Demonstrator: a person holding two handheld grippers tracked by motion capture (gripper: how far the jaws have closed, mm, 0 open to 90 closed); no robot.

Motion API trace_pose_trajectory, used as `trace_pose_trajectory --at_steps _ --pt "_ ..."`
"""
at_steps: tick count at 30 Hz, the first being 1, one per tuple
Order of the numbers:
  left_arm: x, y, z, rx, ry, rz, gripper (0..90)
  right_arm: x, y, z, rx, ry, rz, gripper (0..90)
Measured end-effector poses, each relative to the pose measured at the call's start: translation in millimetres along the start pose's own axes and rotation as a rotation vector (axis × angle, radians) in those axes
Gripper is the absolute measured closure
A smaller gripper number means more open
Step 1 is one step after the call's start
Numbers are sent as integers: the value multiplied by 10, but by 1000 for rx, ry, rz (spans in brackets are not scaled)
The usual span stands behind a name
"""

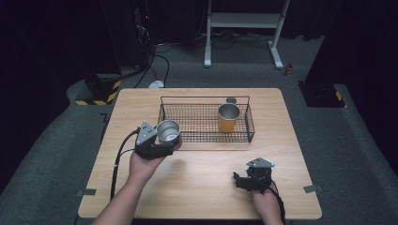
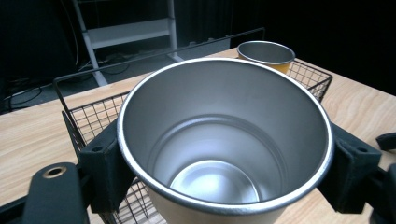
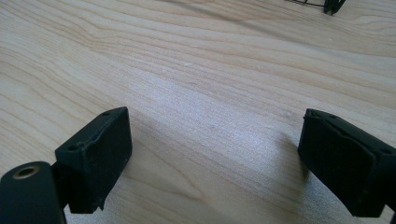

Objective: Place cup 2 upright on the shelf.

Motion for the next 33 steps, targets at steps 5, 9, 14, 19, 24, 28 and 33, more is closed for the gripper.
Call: trace_pose_trajectory --at_steps 5,9,14,19,24,28,33 --pt "5 -69 26 2 -4 1 187 0 0 0 0 0 0 99" --pt "16 -115 32 3 -4 3 187 0 0 0 0 0 0 99" --pt "29 -175 43 11 -8 6 187 0 0 0 0 1 0 99" --pt "62 -224 51 17 -9 12 187 0 0 0 0 1 0 99" --pt "79 -240 71 15 -3 12 187 0 0 0 0 1 0 99" --pt "104 -254 78 11 11 16 187 0 0 0 0 1 0 99" --pt "128 -279 95 18 13 19 187 0 0 0 0 1 0 99"
Point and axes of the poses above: each handheld gripper's, and its own axes: y roughly backward along the jaws, z roughly out of its top, x roughly to its left, the point moved 4 cm from there along -y, roughly forward along the jaws, and after that the axes turned 13 degrees about -x, right-handed, at the moved point
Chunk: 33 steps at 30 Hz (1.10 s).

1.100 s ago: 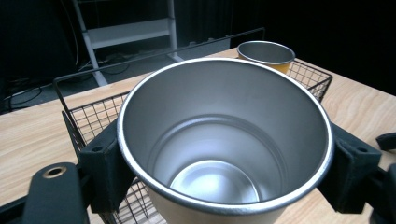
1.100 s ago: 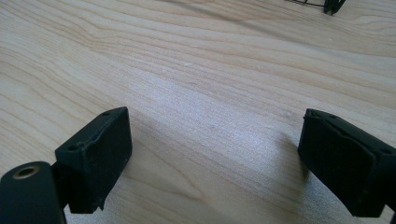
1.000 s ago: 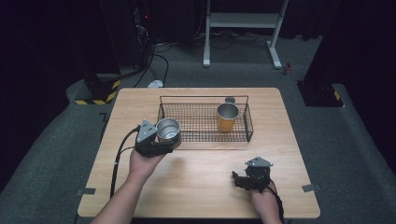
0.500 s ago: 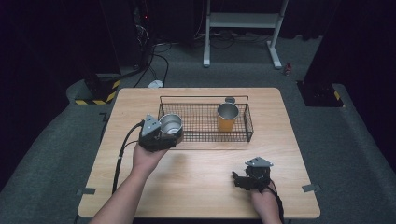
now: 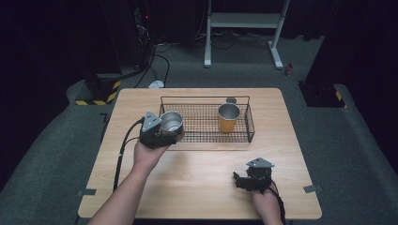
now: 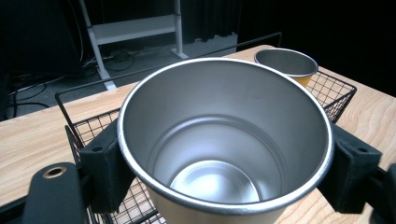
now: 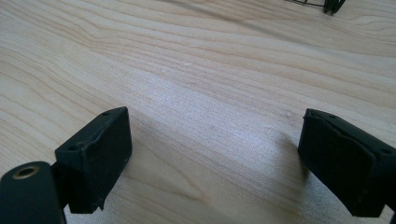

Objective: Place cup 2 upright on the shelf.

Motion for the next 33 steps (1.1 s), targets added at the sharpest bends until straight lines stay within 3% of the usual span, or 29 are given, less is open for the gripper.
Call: trace_pose_trajectory --at_steps 5,12,17,33 --pt "29 -61 61 -6 -3 -2 187 0 0 0 0 0 0 99" --pt "65 -209 72 -4 28 -3 187 0 0 0 0 0 0 99" --pt "75 -302 103 1 16 4 187 0 0 0 0 -1 0 99" --pt "172 -419 58 18 27 21 187 0 0 0 0 0 0 99"
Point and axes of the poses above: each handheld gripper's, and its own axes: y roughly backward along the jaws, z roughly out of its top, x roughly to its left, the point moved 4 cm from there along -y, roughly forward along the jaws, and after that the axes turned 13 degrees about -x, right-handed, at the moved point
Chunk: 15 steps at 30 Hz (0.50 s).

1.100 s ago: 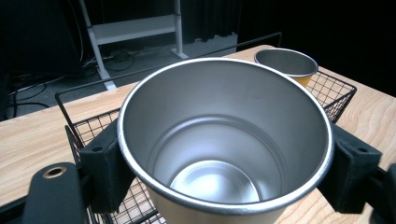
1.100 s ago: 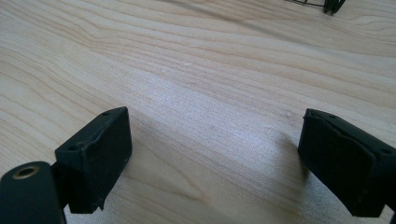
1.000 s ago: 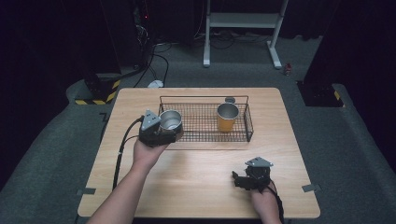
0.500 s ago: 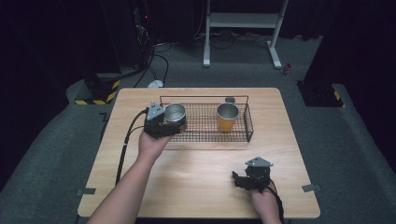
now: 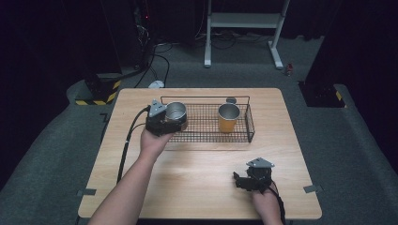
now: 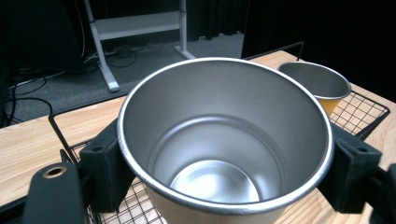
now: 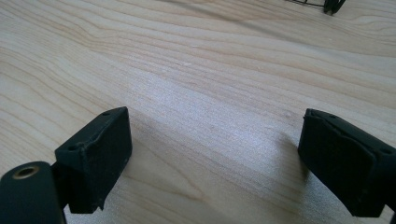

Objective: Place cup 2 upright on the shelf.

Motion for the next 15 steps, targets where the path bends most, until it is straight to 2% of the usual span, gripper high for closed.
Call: trace_pose_trajectory --at_steps 15 --pt "28 -147 -66 16 18 13 187 0 0 0 0 0 0 99"
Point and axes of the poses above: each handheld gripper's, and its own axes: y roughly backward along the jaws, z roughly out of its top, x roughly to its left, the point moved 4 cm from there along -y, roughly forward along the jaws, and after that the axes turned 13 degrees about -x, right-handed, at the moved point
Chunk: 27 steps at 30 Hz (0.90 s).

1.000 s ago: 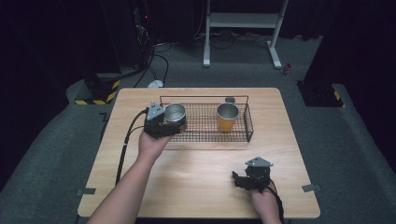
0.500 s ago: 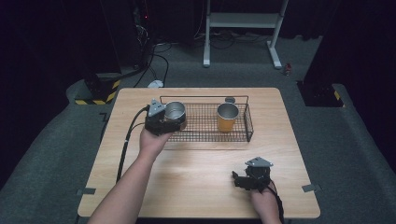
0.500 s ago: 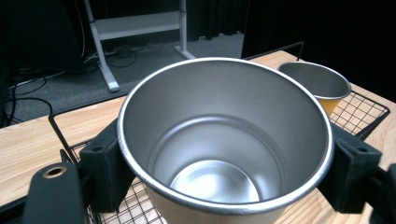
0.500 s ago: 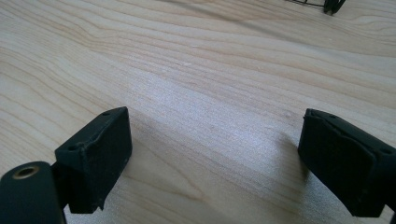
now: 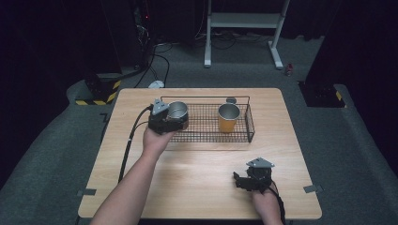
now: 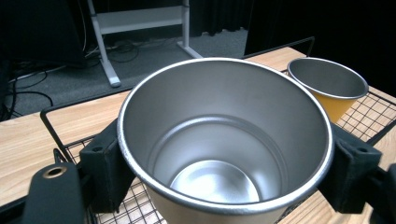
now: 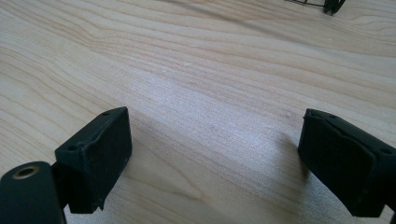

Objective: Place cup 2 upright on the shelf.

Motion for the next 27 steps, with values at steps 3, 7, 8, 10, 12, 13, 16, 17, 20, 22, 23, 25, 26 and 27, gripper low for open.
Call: trace_pose_trajectory --at_steps 3,7,8,10,12,13,16,17,20,22,23,25,26,27 --pt "17 -33 -23 9 4 6 187 0 0 0 0 0 0 99" --pt "36 -86 -62 22 12 16 187 0 0 0 0 0 0 99" --pt "36 -100 -73 26 14 19 187 0 0 0 0 0 0 99" --pt "38 -129 -93 36 9 21 187 0 0 0 0 0 0 99" --pt "32 -157 -107 41 16 24 187 0 0 0 0 0 0 99" --pt "35 -168 -111 45 14 24 188 0 0 0 0 0 0 99" --pt "31 -203 -114 48 27 25 187 0 0 0 0 0 0 99" --pt "29 -214 -113 51 24 25 187 0 0 0 0 0 0 99" --pt "32 -248 -114 61 20 34 187 0 0 0 0 0 0 99" --pt "41 -269 -123 66 23 40 187 0 0 0 0 0 0 99" --pt "43 -279 -133 72 29 44 187 0 0 0 0 0 0 99" --pt "43 -301 -149 79 35 49 187 0 0 0 0 0 0 99" --pt "42 -310 -157 83 32 54 187 0 0 0 0 0 0 99" --pt "42 -318 -164 88 31 58 187 0 0 0 0 0 0 99"
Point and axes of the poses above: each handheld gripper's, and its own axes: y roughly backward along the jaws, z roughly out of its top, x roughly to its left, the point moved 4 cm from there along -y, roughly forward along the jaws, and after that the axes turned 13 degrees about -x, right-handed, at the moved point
